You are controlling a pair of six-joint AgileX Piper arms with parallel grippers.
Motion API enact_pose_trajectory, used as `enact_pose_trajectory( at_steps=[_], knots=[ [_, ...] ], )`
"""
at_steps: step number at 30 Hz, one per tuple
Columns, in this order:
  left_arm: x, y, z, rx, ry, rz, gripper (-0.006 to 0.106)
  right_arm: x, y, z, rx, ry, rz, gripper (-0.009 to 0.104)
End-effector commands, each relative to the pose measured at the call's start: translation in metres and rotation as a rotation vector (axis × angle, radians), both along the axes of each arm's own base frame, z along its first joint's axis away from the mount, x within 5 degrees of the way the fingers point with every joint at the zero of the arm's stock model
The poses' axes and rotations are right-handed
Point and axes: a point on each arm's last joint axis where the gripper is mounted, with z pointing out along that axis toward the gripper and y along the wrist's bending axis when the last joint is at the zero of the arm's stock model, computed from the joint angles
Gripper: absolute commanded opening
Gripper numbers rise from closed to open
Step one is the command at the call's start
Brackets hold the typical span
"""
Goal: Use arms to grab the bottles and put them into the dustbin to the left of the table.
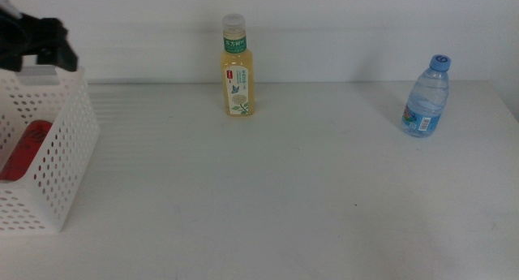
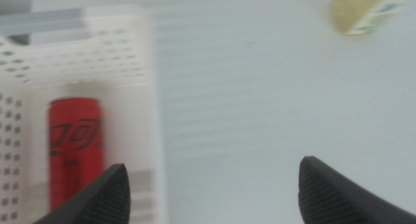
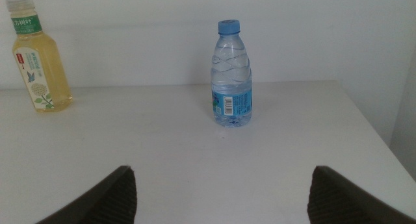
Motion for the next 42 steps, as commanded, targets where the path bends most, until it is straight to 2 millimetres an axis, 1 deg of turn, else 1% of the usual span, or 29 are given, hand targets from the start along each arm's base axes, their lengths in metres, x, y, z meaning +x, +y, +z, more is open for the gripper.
enact_pose_trajectory(
  at_steps=[1,6,10,13,17,22,26,30,33,36,42],
  knots=[
    [-0.018,-0.019,0.03,-0.019,-0.133,-0.004,0.081,-0.002,-0.001,0.012,-0.009,-0.116,-0.015,0.071],
    [-0.042,-0.049,0.028,-0.063,-0.236,-0.043,0.081,-0.002,-0.001,0.012,-0.009,-0.116,-0.015,0.071],
    [-0.056,-0.069,0.018,-0.083,-0.343,-0.094,0.081,-0.002,-0.001,0.012,-0.009,-0.116,-0.015,0.071],
    [-0.065,-0.078,0.006,-0.095,-0.398,-0.118,0.081,-0.002,-0.001,0.012,-0.009,-0.116,-0.015,0.071],
    [-0.076,-0.087,-0.011,-0.109,-0.465,-0.139,0.081,-0.002,-0.001,0.012,-0.009,-0.116,-0.015,0.071],
    [-0.088,-0.094,-0.045,-0.115,-0.561,-0.154,0.081,-0.002,-0.001,0.012,-0.009,-0.116,-0.015,0.071],
    [-0.097,-0.098,-0.069,-0.111,-0.65,-0.168,0.081,-0.002,-0.001,0.012,-0.009,-0.116,-0.015,0.071],
    [-0.11,-0.101,-0.091,-0.127,-0.773,-0.173,0.081,-0.002,-0.001,0.012,-0.009,-0.116,-0.015,0.071],
    [-0.119,-0.101,-0.102,-0.139,-0.876,-0.171,0.081,-0.002,-0.001,0.012,-0.009,-0.116,-0.015,0.071],
    [-0.118,-0.103,-0.112,-0.142,-0.92,-0.166,0.081,-0.002,-0.001,0.012,-0.009,-0.116,-0.015,0.071],
    [-0.101,-0.115,-0.13,-0.208,-0.894,-0.182,0.081,-0.002,-0.001,0.012,-0.009,-0.116,-0.015,0.071]
  ],
)
